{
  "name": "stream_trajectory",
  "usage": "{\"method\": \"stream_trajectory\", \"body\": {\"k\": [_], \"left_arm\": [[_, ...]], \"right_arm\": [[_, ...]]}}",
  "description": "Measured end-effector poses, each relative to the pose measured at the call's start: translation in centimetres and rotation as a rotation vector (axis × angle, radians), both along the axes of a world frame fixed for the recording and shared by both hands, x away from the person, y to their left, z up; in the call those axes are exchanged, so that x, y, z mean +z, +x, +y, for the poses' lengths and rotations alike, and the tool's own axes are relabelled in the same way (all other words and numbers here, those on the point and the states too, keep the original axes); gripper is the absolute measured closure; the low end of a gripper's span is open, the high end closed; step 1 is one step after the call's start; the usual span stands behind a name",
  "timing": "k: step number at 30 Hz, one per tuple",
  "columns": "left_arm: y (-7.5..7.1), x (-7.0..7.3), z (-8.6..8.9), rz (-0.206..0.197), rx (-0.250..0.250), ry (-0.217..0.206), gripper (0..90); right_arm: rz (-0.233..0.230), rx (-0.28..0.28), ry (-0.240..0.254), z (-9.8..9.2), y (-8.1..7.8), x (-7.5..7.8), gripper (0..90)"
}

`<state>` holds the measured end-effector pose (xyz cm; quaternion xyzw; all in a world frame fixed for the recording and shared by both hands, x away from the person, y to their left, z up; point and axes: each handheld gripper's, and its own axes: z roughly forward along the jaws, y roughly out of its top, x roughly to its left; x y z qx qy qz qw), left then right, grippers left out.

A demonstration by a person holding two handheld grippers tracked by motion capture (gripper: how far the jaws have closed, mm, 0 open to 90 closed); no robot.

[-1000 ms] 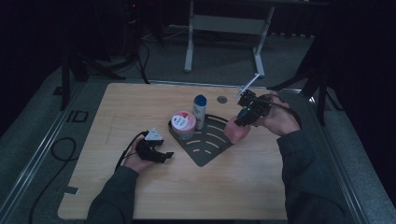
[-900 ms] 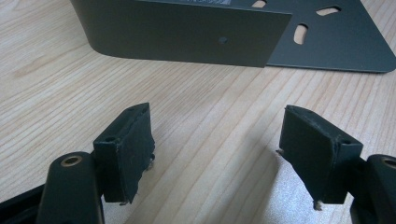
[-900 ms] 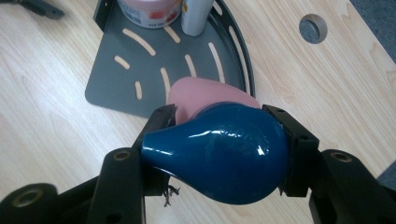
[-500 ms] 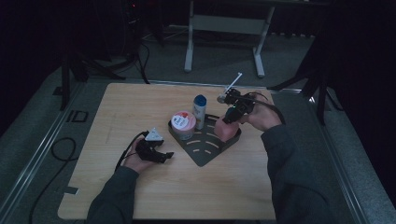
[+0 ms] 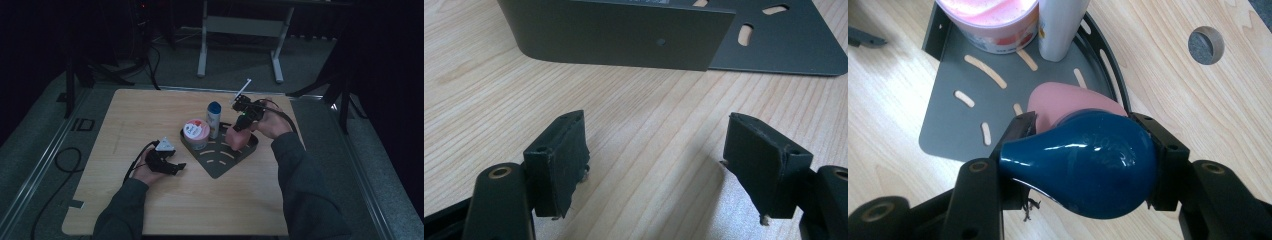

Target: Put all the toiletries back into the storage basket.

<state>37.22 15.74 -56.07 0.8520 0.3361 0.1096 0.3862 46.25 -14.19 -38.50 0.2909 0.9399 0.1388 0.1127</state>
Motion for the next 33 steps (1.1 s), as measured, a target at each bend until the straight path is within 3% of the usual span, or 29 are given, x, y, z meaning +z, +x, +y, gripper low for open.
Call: {"method": "stream_trajectory", "body": {"k": [11, 33], "left_arm": [[0.0, 0.0, 0.0, 0.000, 0.000, 0.000, 25.2], [-0.1, 0.0, 0.0, 0.000, -0.002, 0.000, 25.3]], "right_arm": [[0.014, -0.033, -0.029, 0.7, 1.5, -1.6, 47.3], [0.041, -0.083, -0.009, 1.0, 3.9, -3.1, 47.3]]}}
